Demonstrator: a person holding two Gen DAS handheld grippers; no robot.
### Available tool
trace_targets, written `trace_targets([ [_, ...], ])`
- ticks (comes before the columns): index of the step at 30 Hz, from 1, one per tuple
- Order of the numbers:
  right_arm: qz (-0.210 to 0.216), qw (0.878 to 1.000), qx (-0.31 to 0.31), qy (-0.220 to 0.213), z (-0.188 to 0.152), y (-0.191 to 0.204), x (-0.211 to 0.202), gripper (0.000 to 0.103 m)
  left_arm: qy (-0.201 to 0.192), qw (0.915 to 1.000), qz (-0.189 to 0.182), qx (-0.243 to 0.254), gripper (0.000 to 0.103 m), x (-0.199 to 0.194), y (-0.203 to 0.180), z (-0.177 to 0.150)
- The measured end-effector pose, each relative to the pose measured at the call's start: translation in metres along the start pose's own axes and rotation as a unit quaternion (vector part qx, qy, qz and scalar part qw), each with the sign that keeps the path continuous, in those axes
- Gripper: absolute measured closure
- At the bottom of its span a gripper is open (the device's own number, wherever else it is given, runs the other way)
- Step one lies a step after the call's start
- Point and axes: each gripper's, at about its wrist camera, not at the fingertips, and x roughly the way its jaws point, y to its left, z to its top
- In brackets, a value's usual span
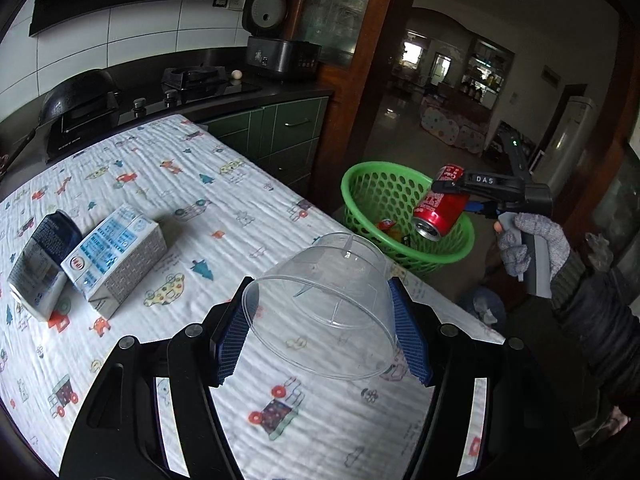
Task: Collect trash
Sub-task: 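Carry the can into the basket and open the right tool while the left tool carries the cup, then lower the clear cup into the basket and open the left tool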
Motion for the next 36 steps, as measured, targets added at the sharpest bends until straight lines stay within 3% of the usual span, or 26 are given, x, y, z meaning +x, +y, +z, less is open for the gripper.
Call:
trace_targets([
  [5, -0.045, 0.998, -0.036, 0.030, -0.002, -0.016, 0.034, 0.027, 0.009, 0.9999, -0.005, 0.002, 0.038, 0.029, -0.015, 0.023],
  [8, -0.050, 0.997, -0.039, 0.054, -0.006, -0.024, 0.051, 0.027, 0.016, 0.9998, -0.008, 0.007, 0.038, 0.048, -0.024, 0.036],
  [10, -0.069, 0.994, -0.061, 0.052, -0.006, -0.024, 0.056, 0.026, 0.022, 0.9997, -0.009, 0.009, 0.038, 0.061, -0.031, 0.044],
  [14, -0.066, 0.994, -0.068, 0.061, -0.005, -0.028, 0.060, 0.022, 0.030, 0.9994, -0.015, 0.011, 0.038, 0.086, -0.044, 0.063],
  [22, -0.062, 0.996, -0.063, 0.033, -0.002, -0.037, 0.039, 0.020, 0.056, 0.9979, -0.031, 0.014, 0.038, 0.136, -0.068, 0.083],
  [36, -0.031, 0.994, -0.101, -0.034, -0.024, -0.043, -0.023, 0.018, 0.116, 0.9926, -0.028, 0.022, 0.037, 0.227, -0.111, 0.097],
])
